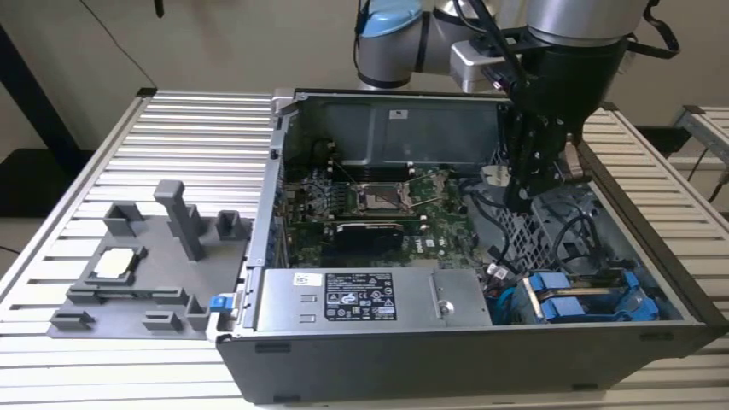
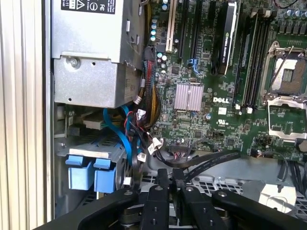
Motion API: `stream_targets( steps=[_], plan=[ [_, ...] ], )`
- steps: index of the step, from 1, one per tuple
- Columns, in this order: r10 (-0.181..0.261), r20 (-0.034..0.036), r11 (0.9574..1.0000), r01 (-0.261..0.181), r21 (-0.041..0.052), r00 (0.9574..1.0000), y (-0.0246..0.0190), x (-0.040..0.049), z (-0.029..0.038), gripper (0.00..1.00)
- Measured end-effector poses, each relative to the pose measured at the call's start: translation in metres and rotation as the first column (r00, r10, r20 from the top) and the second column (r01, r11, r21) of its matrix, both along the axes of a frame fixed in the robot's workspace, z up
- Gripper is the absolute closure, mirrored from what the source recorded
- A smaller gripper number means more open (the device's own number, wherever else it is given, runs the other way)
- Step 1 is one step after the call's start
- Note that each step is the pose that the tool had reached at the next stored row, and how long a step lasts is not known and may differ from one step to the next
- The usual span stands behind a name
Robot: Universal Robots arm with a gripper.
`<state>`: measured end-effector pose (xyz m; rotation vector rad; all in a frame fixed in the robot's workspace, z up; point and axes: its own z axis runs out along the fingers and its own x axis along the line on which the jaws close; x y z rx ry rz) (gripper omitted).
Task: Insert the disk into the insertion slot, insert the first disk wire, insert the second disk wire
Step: 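Insert the first disk wire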
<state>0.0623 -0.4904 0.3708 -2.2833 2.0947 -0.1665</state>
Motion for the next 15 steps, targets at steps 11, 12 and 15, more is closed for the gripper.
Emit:
stream_targets(
  steps=[11, 12, 15],
  plan=[
    [0.0, 0.0004, 0.9991, 0.0, -0.0424, 1.0, 0.0071, 0.0, -0.0003, 0.76],
    [0.0, 0.0006, 0.9982, 0.0, -0.0607, 1.0, 0.0087, -0.0001, -0.0004, 0.76],
    [0.0, 0.0009, 0.9967, 0.0, -0.0818, 1.0, 0.0092, 0.0, -0.0003, 0.76]
  ],
)
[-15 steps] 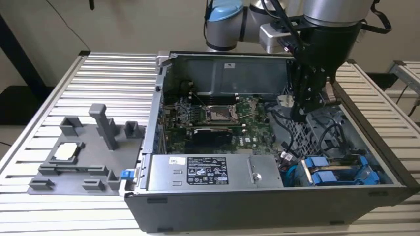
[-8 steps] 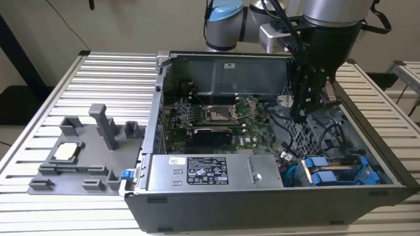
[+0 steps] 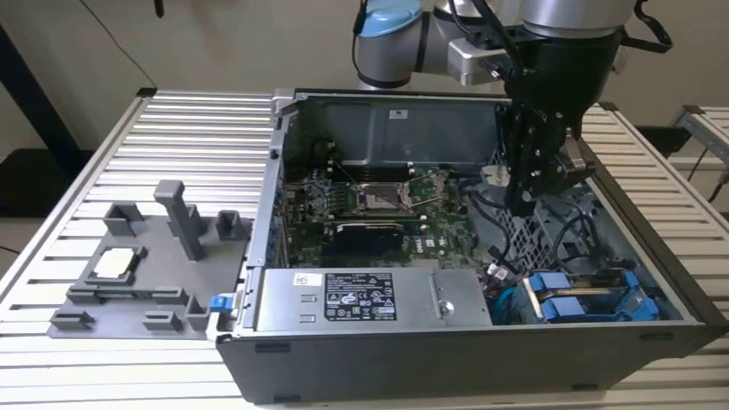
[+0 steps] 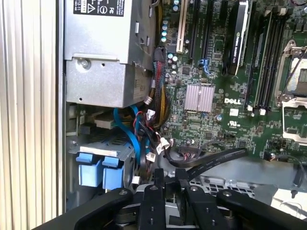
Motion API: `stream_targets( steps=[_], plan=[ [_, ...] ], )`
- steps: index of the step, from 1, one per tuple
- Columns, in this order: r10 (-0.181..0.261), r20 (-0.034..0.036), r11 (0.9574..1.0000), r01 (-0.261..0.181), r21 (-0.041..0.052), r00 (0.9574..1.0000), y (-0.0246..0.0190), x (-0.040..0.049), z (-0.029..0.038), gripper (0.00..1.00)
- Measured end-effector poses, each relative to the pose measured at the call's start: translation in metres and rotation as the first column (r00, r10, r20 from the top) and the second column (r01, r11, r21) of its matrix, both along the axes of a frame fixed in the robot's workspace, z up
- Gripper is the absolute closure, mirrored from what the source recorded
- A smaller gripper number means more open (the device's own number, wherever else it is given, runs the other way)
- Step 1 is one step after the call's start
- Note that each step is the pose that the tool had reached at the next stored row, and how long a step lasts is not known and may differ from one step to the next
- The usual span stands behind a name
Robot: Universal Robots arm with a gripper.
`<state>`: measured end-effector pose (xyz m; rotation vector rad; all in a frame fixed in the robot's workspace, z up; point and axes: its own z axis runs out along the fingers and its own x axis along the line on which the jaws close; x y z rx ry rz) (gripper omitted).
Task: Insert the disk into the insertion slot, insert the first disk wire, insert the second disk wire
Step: 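Insert the first disk wire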
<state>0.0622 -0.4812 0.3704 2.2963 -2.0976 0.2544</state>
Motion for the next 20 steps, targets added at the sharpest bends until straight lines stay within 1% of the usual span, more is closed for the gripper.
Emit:
stream_targets(
  steps=[5, 7, 8, 15, 20],
  plan=[
    [0.0, 0.0001, 1.0, 0.0, -0.0014, 1.0, 0.0, 0.0, -0.0001, 0.76],
    [0.0, 0.0001, 1.0, 0.0, -0.0021, 1.0, 0.0, 0.0, -0.0001, 0.78],
    [0.0, 0.0001, 1.0, 0.0, -0.0024, 1.0, 0.0, 0.0, -0.0001, 0.85],
    [0.0, 0.0001, 1.0, 0.0, -0.0056, 1.0, 0.0, 0.0, -0.0001, 0.85],
    [0.0, 0.0001, 1.0, 0.0, -0.0059, 1.0, 0.0001, 0.0, -0.0001, 0.85]
  ],
)
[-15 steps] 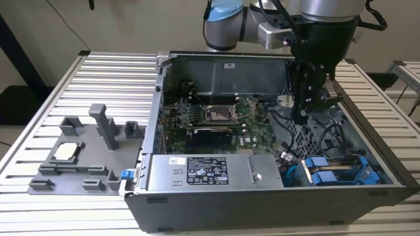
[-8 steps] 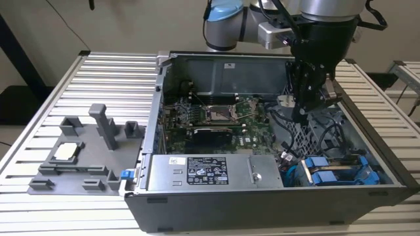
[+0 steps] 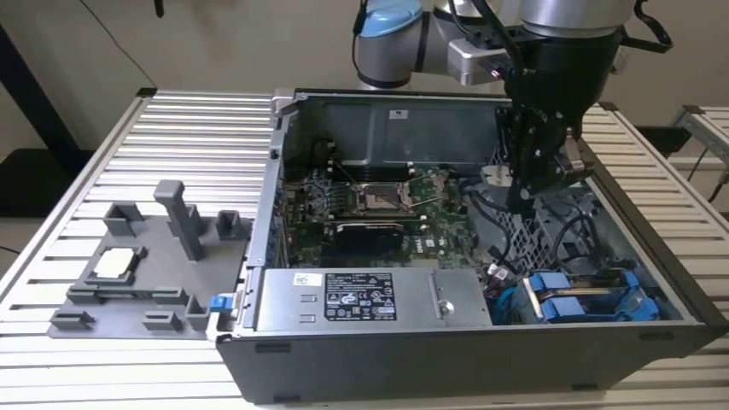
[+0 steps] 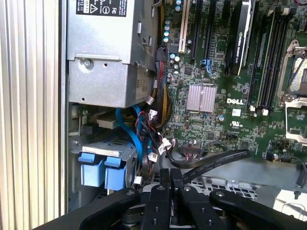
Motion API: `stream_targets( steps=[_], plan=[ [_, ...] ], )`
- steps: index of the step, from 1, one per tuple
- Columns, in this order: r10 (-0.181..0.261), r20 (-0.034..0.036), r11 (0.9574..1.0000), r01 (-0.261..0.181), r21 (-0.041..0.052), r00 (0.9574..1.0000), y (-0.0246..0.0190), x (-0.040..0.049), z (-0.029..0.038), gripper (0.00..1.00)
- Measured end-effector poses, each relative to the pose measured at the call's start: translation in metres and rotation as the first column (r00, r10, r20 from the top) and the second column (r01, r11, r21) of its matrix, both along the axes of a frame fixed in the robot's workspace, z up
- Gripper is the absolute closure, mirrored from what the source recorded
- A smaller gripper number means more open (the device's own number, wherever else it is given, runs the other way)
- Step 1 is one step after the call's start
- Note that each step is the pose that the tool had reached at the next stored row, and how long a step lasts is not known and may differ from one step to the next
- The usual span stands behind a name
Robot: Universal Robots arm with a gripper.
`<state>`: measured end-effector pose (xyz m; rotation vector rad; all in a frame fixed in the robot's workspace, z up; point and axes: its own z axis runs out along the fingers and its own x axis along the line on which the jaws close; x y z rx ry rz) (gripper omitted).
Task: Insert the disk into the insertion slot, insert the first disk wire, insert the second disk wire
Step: 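Insert the first disk wire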
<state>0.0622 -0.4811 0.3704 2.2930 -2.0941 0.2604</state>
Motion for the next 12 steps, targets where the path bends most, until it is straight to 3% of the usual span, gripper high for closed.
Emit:
stream_targets(
  steps=[6, 7, 9, 12],
  plan=[
    [0.001, 0.0002, 1.0, -0.001, -0.0025, 1.0, 0.0003, 0.0, 0.0, 0.83],
    [0.003, 0.0013, 1.0, -0.003, -0.0048, 1.0, 0.0004, -0.0001, 0.0, 0.77],
    [0.012, 0.0076, 0.9999, -0.012, -0.0048, 0.9999, 0.0003, 0.0, -0.0001, 0.77],
    [0.016, 0.0084, 0.9999, -0.016, -0.0049, 0.9998, 0.0, -0.0003, 0.0006, 0.77]
  ],
)
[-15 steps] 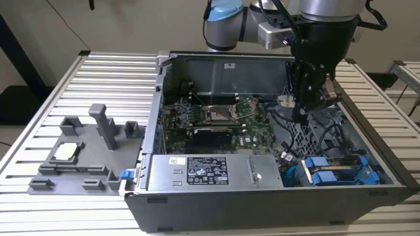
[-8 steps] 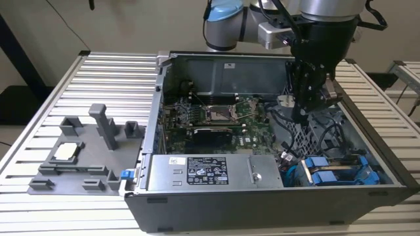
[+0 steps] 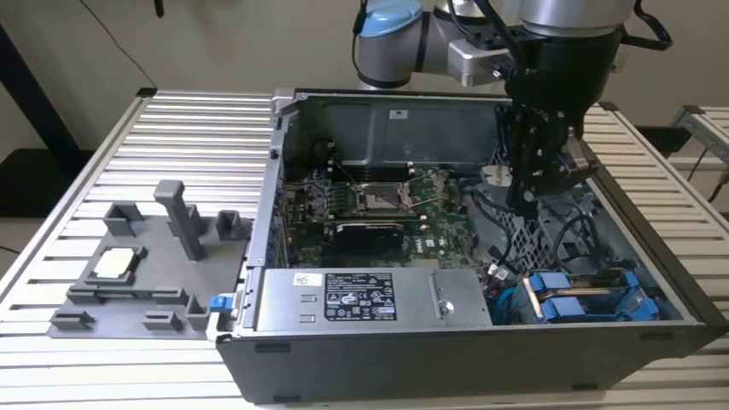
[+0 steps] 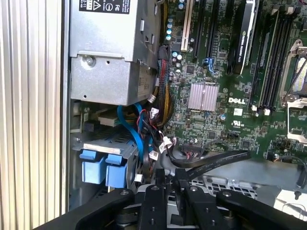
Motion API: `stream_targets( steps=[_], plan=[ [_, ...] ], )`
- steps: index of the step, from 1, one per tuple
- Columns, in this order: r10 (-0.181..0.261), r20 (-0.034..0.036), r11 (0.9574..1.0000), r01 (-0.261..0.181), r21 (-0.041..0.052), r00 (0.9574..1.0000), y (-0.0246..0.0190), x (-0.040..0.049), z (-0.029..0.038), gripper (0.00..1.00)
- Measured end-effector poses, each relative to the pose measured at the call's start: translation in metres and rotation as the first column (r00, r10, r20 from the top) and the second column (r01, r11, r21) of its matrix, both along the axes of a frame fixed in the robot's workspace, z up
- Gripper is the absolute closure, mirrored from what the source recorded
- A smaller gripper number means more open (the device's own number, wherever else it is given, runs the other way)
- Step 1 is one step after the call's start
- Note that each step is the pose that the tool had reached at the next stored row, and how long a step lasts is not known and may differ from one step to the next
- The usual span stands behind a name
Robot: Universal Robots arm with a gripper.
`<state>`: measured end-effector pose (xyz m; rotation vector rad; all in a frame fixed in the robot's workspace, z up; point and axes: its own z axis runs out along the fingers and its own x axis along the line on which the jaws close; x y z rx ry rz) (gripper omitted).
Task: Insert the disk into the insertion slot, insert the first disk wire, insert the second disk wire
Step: 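Insert the first disk wire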
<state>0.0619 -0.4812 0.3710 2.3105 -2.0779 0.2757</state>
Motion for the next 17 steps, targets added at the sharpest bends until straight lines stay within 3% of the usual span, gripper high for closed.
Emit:
stream_targets(
  steps=[5, 7, 12, 17],
  plan=[
    [0.001, 0.0001, 1.0, -0.001, 0.0002, 1.0, -0.0004, -0.0009, 0.0018, 0.77],
    [0.001, 0.0014, 1.0, -0.001, 0.0, 1.0, -0.0005, -0.0009, 0.0015, 0.69],
    [0.001, 0.0089, 1.0, -0.001, -0.0001, 1.0, -0.0005, -0.0009, -0.0011, 0.69],
    [0.001, 0.0094, 1.0, -0.001, 0.0, 1.0, -0.0005, -0.001, -0.0012, 0.71]
  ],
)
